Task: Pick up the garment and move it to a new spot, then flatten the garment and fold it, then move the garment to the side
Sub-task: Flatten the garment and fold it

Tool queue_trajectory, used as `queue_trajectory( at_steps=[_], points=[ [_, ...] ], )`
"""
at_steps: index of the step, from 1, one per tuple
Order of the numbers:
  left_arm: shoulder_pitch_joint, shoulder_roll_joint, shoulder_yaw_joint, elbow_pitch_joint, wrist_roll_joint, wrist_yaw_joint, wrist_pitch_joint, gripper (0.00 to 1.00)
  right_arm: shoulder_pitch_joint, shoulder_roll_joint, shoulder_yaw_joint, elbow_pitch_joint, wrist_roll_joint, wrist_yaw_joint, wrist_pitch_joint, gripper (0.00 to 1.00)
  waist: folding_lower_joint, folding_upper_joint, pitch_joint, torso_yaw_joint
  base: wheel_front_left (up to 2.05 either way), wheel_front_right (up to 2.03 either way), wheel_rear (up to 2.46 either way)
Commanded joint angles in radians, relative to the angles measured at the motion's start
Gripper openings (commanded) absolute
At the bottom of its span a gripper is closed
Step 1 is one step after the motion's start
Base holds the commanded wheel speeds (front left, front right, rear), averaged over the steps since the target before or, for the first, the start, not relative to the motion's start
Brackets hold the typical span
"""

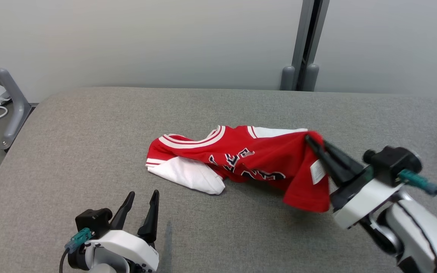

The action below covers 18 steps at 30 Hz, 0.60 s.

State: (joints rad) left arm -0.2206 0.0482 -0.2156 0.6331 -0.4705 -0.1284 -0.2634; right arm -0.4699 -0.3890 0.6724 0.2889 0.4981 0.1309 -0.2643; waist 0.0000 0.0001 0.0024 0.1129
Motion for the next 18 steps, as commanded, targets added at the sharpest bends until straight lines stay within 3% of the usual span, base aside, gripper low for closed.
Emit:
queue_trajectory(
  at_steps=[1,4,9,14,15,16,18],
  points=[
    [0.008,0.005,0.0,-0.002,-0.006,-0.003,-0.001,1.0,-0.007,-0.02,-0.034,-0.006,0.031,0.0,0.0,0.0,0.0,-0.0001,0.0,0.0,0.0,0.0,0.0],
    [0.005,0.005,-0.012,-0.006,-0.007,-0.003,-0.001,1.0,-0.025,-0.083,-0.135,0.038,0.024,0.0,0.0,0.0,0.0,-0.0001,0.005,0.007,0.0,0.0,0.0],
    [-0.005,0.006,-0.026,-0.006,-0.005,-0.003,-0.001,1.0,-0.04,-0.114,-0.278,0.186,0.117,0.0,0.028,0.0,0.0,-0.0001,0.024,0.027,0.0,0.0,0.0],
    [-0.023,0.006,-0.036,-0.008,-0.002,-0.003,-0.001,1.0,-0.109,-0.132,-0.282,0.397,0.062,0.0,0.055,0.0,0.0,-0.0001,0.058,0.047,0.0,0.0,0.0],
    [-0.028,0.006,-0.038,-0.009,-0.002,-0.002,-0.001,1.0,-0.129,-0.13,-0.279,0.442,0.051,0.0,0.052,0.41,0.0,-0.0001,0.066,0.05,0.0,0.0,0.0],
    [-0.033,0.005,-0.041,-0.011,-0.002,-0.002,-0.001,1.0,-0.148,-0.127,-0.27,0.481,0.033,0.0,0.047,1.0,0.0,-0.0001,0.074,0.053,0.0,0.0,0.0],
    [-0.044,0.005,-0.048,-0.014,-0.006,-0.002,-0.001,1.0,-0.189,-0.119,-0.254,0.558,-0.002,0.0,0.032,1.0,0.0,-0.0001,0.088,0.059,0.0,0.0,0.0]
  ],
)
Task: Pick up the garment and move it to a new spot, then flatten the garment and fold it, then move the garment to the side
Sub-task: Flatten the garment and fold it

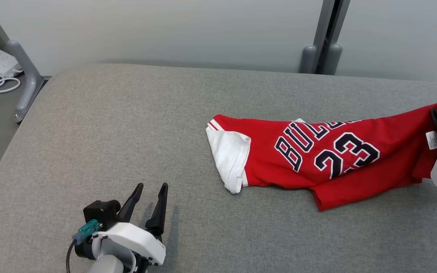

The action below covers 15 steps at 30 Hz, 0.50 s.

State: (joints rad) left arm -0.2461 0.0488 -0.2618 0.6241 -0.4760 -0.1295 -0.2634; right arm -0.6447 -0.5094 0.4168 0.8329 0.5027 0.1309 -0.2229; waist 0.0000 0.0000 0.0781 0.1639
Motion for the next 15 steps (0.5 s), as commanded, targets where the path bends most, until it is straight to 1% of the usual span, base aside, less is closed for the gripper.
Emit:
queue_trajectory(
  at_steps=[1,3,5,10,11,12,15],
  points=[
    [-0.023,0.004,-0.006,-0.005,-0.004,-0.001,-0.001,1.0,-0.03,0.005,0.012,0.052,-0.029,0.0,-0.014,1.0,0.0,0.0,0.018,0.012,0.0,0.0,0.0],
    [-0.028,0.005,-0.014,-0.003,-0.01,-0.001,-0.001,1.0,-0.067,0.02,0.037,0.106,-0.073,0.0,-0.025,1.0,0.0,0.0,0.024,0.016,0.0,0.0,0.0],
    [-0.031,0.005,-0.022,-0.003,-0.019,-0.001,-0.001,1.0,-0.093,0.04,0.045,0.147,-0.093,0.0,-0.033,1.0,0.0,0.0,0.026,0.015,0.0,0.0,0.0],
    [-0.034,0.004,-0.025,0.0,-0.02,-0.001,-0.001,1.0,-0.122,0.066,0.043,0.186,-0.136,0.0,-0.044,1.0,0.0,0.0,0.016,0.002,0.0,0.0,0.0],
    [-0.032,0.004,-0.022,-0.002,-0.019,-0.001,-0.001,1.0,-0.121,0.077,0.024,0.141,-0.166,0.0,-0.045,1.0,0.0,0.0,0.006,-0.009,0.0,0.0,0.0],
    [-0.032,0.004,-0.022,-0.002,-0.019,-0.001,-0.001,1.0,-0.121,0.077,0.024,0.141,-0.166,0.0,-0.045,1.0,0.0,0.0,0.006,-0.009,0.0,0.0,0.0],
    [-0.024,0.005,-0.012,-0.01,-0.013,-0.001,-0.001,1.0,-0.06,0.099,-0.025,0.044,-0.183,0.0,-0.043,1.0,0.0,0.0,-0.009,-0.027,0.0,0.0,0.0]
  ],
)
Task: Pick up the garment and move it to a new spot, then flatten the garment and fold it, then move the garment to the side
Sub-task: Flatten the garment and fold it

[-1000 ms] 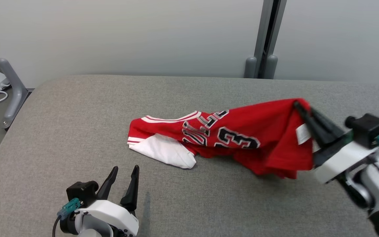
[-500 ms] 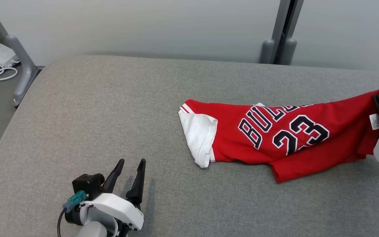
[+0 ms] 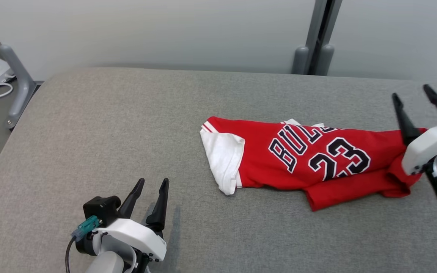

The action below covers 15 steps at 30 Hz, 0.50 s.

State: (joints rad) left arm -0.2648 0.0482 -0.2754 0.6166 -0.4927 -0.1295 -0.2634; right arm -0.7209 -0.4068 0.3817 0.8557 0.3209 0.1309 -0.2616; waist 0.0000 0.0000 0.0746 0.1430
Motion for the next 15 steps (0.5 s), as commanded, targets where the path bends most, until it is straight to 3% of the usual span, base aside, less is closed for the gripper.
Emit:
queue_trajectory(
  at_steps=[1,8,15],
  points=[
    [-0.001,0.005,0.005,-0.006,0.006,-0.001,-0.001,1.0,0.037,0.004,-0.007,-0.018,-0.008,0.0,-0.004,1.0,0.0,0.0,-0.012,-0.013,0.0,0.0,0.0],
    [0.03,0.005,0.041,-0.123,-0.002,-0.001,0.0,1.0,0.236,0.053,-0.137,-0.317,-0.128,0.0,-0.004,1.0,0.0,0.0,-0.042,-0.054,0.0,0.0,0.0],
    [0.083,0.004,0.083,-0.213,0.027,-0.001,0.0,1.0,0.436,0.152,-0.231,-0.529,-0.215,0.0,-0.002,1.0,0.0,0.0,-0.07,-0.086,0.0,0.0,0.0]
  ],
)
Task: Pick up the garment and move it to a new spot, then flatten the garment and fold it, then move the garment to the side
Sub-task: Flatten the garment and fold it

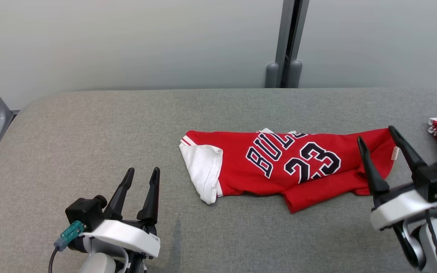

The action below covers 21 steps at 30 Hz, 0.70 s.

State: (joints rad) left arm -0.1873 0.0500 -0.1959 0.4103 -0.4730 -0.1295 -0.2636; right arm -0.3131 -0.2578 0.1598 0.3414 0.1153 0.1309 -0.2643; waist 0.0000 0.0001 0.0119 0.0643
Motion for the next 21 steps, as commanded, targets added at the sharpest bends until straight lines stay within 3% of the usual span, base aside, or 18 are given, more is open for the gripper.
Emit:
queue_trajectory(
  at_steps=[1,5,12,21],
  points=[
    [0.011,0.004,0.006,-0.008,0.008,-0.001,0.0,1.0,0.051,0.019,-0.027,-0.037,-0.019,0.0,0.001,1.0,0.0,-0.0001,-0.009,-0.01,0.0,0.0,0.0],
    [0.023,0.003,0.003,-0.016,0.006,-0.001,0.0,1.0,0.139,0.08,-0.08,-0.073,-0.034,0.0,0.001,1.0,0.0,-0.0001,-0.012,-0.014,0.0,0.0,0.0],
    [0.029,0.003,-0.015,-0.017,0.002,-0.001,0.0,1.0,0.194,0.116,-0.107,-0.057,-0.072,0.0,0.0,1.0,0.0,-0.0001,-0.005,-0.003,0.0,0.0,0.0],
    [-0.004,0.003,-0.041,-0.012,-0.01,-0.001,0.0,1.0,0.144,0.148,-0.018,0.159,-0.037,0.0,0.0,1.0,0.0,-0.0001,0.026,0.047,0.0,0.0,0.0]
  ],
)
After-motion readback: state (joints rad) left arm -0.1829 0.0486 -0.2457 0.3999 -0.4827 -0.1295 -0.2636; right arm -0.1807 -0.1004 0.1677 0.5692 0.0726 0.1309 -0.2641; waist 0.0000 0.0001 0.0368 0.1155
